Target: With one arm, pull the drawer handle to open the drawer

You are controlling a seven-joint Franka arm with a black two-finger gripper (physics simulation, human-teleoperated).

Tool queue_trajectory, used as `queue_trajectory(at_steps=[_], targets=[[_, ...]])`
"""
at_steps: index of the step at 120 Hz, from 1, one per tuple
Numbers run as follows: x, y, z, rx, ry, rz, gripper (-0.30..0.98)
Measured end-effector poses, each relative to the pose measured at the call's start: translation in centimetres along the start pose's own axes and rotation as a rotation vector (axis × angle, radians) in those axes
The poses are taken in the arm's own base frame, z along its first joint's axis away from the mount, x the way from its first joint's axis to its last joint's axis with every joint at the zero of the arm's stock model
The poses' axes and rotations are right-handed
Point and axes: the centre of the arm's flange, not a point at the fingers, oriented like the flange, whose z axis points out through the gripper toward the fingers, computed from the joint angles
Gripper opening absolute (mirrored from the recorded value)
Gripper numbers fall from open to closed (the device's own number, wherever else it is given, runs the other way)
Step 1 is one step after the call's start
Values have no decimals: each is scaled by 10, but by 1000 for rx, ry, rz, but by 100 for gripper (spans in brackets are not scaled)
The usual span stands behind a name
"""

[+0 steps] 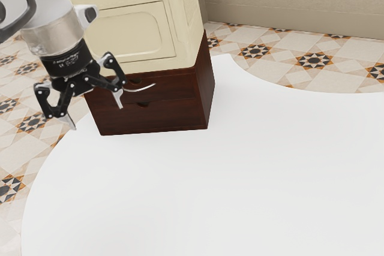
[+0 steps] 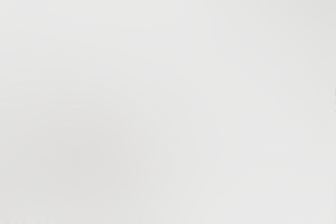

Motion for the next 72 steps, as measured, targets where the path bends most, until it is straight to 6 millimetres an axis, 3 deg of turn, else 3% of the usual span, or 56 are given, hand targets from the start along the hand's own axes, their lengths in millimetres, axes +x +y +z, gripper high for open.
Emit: queue_trajectory(at_steps=[20, 40, 60, 72], targets=[[0, 3, 6, -18, 8, -107, 69], [29, 4, 16, -8, 20, -245, 69], [95, 1, 38, 36, 49, -428, 69], [128, 20, 44, 17, 65, -481, 69]])
